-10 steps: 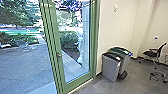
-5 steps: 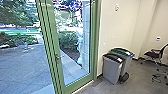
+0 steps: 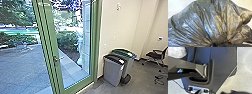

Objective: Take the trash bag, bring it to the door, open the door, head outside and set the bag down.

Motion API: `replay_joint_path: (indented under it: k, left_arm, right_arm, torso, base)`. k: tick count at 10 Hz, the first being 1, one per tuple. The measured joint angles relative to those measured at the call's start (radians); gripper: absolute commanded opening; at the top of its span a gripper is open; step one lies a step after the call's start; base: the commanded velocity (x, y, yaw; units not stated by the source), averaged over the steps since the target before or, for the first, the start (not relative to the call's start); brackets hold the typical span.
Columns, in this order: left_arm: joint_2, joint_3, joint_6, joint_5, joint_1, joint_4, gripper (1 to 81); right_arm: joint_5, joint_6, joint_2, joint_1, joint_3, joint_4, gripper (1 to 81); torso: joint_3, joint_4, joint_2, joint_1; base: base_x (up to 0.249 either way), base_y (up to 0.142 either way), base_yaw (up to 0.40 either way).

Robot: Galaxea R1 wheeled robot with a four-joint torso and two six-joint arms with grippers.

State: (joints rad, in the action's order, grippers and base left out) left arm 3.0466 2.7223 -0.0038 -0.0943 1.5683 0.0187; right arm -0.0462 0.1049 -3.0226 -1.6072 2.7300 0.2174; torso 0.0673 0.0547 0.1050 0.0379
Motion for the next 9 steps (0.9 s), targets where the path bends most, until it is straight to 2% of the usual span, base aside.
replay_joint_path:
  k: [6, 9]
  left_arm:
    - [-0.002, 0.0, 0.0, 0.0, 0.0, 0.0, 1.0]
    - [-0.002, -0.001, 0.0, 0.0, 0.0, 0.0, 1.0]
  right_arm:
    - [0.0, 0.0, -0.002, 0.0, 0.0, 0.0, 81.1]
    - [0.0, 0.0, -0.001, 0.001, 0.003, 0.0, 81.1]
  torso:
    - [0.0, 0.0, 0.0, 0.0]
    - [0.0, 0.0, 0.0, 0.0]
  base:
    - [0.149, 0.0, 0.0]
    - [0.148, 0.062, 0.0]
